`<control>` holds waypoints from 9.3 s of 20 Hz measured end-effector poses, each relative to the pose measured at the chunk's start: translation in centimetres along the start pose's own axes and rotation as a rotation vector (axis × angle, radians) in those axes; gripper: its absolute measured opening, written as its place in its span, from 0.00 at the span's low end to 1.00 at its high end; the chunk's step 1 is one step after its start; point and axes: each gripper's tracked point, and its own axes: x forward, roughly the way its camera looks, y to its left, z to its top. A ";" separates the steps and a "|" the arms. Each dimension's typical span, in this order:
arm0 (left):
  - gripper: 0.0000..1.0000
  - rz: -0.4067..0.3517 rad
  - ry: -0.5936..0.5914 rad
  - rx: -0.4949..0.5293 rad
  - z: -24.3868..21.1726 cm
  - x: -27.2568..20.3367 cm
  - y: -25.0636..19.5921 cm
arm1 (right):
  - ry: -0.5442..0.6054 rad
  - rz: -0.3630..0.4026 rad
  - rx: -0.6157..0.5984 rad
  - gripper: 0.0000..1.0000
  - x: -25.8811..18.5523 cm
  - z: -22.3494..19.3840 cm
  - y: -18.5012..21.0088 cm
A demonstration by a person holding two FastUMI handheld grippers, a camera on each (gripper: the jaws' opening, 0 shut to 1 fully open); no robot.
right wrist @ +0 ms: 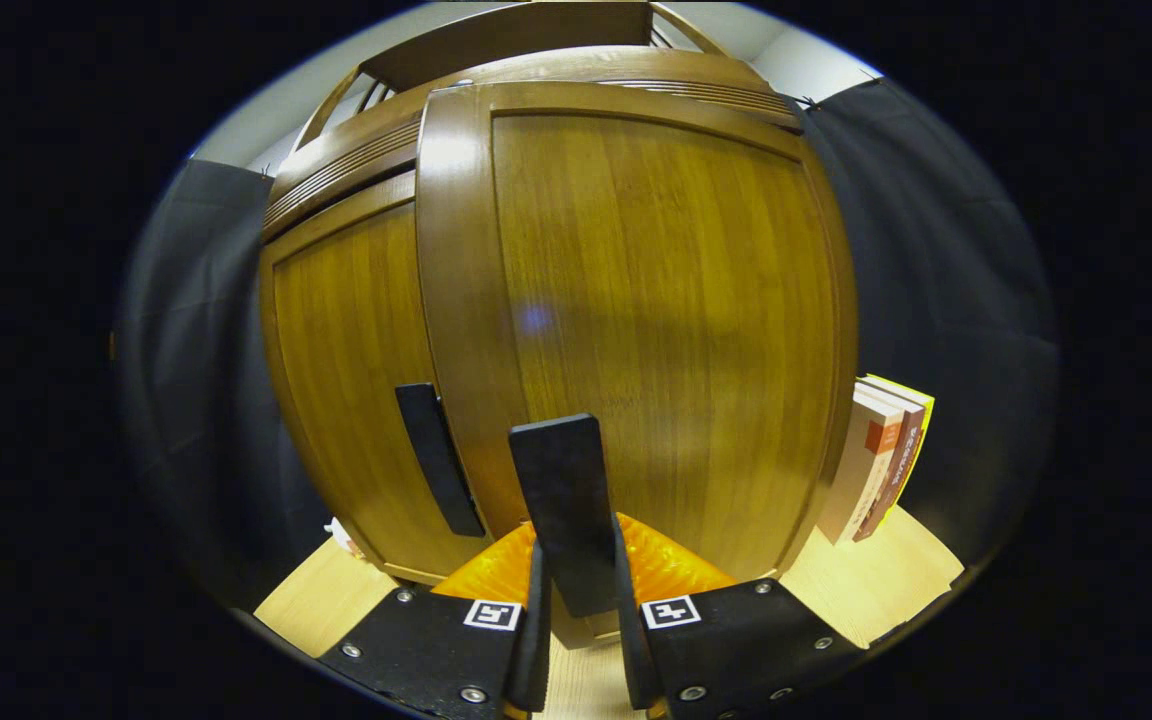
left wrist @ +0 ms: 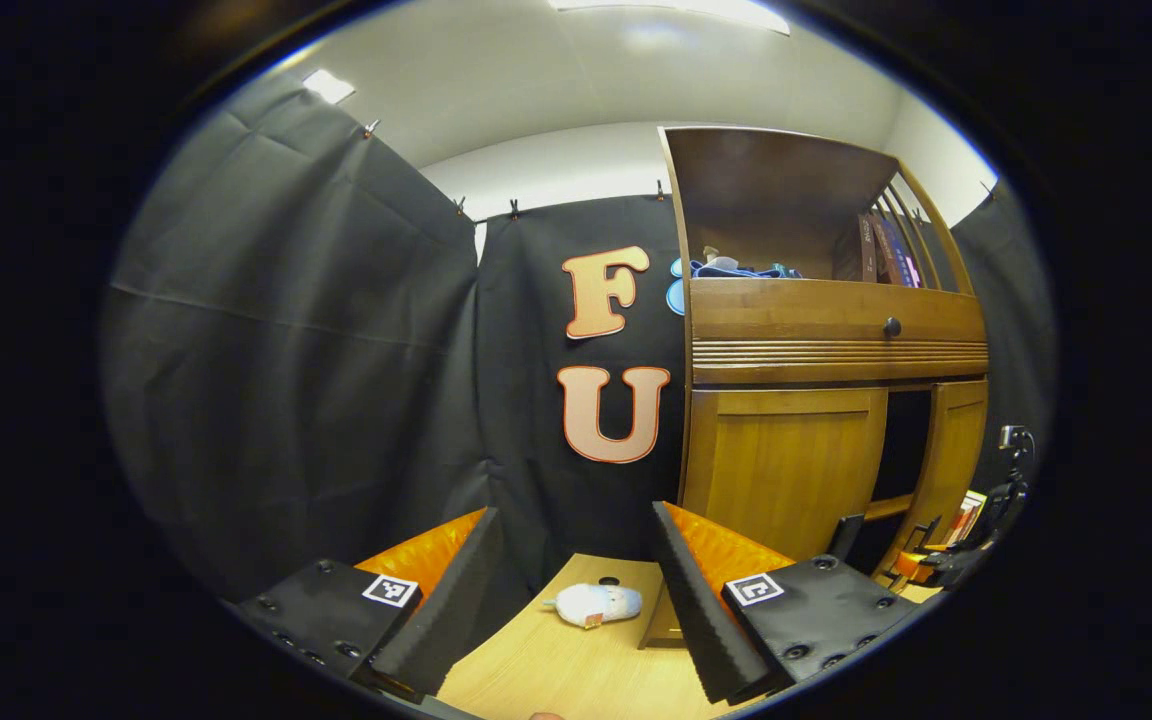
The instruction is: Open the right door of the double-door shoe cabinet with the right hand, and open the left door with the left hand.
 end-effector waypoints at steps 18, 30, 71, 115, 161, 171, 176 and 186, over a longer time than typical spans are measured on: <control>0.96 -0.140 0.030 -0.022 -1.3 1.7 -6.8 | 0.023 -0.184 0.060 0.28 -7.6 -1.6 -5.8; 0.94 -0.252 0.036 -0.049 -1.4 2.3 -13.8 | 0.014 -0.368 0.026 0.00 -12.1 -0.8 -13.7; 0.93 -0.261 0.093 -0.039 -11.2 5.5 -31.0 | -0.014 -0.089 0.053 0.14 -17.2 2.8 -25.3; 0.31 -0.375 0.245 0.011 -20.9 9.0 -33.7 | -0.085 -0.335 0.021 0.93 -19.9 5.4 -25.3; 0.18 -0.383 0.197 0.031 -17.7 -1.5 -5.0 | -0.100 -0.123 -0.082 0.92 -16.6 4.4 -1.1; 0.03 -0.404 0.203 0.011 -17.5 -0.4 -2.1 | -0.102 -0.089 -0.071 0.93 -15.3 4.4 0.8; 0.12 -0.396 0.193 0.011 -17.2 -0.6 -0.3 | -0.101 -0.068 -0.075 0.92 -14.8 4.7 1.6; 0.45 -0.243 0.191 0.001 -14.4 -2.7 6.2 | -0.095 -0.048 -0.077 0.93 -14.3 4.5 2.0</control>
